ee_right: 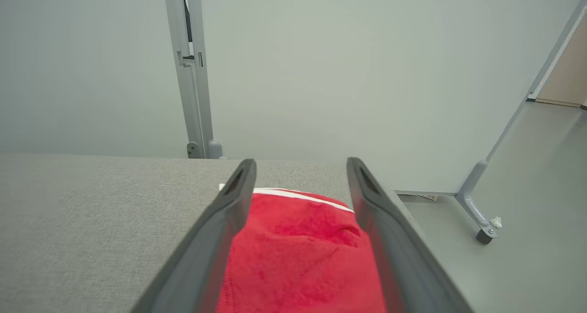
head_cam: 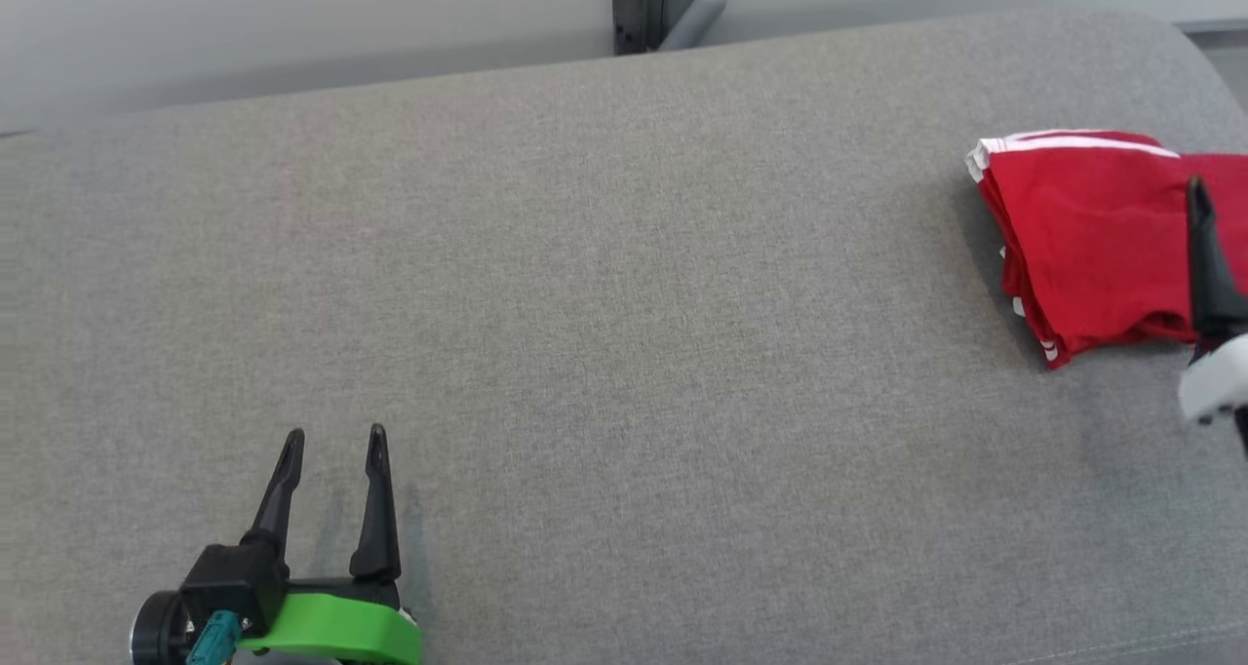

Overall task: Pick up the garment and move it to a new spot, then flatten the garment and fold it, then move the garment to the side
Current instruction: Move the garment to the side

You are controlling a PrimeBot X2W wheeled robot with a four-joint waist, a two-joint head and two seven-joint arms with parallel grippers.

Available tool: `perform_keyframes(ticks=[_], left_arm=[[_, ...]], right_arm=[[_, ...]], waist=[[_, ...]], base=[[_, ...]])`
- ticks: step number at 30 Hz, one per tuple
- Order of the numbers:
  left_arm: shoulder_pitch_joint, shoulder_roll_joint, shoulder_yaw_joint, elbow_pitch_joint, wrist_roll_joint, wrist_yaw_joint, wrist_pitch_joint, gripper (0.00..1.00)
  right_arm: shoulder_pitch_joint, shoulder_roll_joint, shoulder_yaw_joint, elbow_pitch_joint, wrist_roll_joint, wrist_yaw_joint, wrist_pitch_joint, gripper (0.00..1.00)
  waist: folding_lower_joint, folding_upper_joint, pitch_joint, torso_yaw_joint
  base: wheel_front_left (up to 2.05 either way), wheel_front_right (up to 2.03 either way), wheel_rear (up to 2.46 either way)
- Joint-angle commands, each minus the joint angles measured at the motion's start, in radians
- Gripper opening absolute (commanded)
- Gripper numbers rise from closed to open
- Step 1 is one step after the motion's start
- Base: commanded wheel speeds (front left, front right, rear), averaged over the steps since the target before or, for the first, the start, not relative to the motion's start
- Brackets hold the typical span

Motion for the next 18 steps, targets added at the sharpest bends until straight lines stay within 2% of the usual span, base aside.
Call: perform_keyframes(ticks=[1, 9, 18], left_arm=[[0.018, 0.002, -0.003, 0.008, -0.006, 0.005, -0.002, 1.0], [0.058, 0.002, -0.005, 0.059, 0.014, 0.0, -0.002, 1.0], [0.064, 0.002, 0.017, 0.119, 0.017, -0.008, -0.002, 1.0]], right_arm=[[0.057, 0.021, -0.003, -0.018, -0.014, 0.0, -0.019, 1.0], [0.255, 0.164, -0.015, -0.039, -0.095, 0.0, -0.132, 1.0], [0.345, 0.292, -0.022, -0.03, -0.178, 0.0, -0.161, 1.0]], waist=[[0.0, -0.0001, -0.088, 0.047], [0.0, -0.0001, -0.167, 0.08], [0.0, -0.0001, -0.204, 0.104]], base=[[0.0, 0.0, 0.0], [0.0, 0.0, 0.0], [0.0, 0.0, 0.0]])
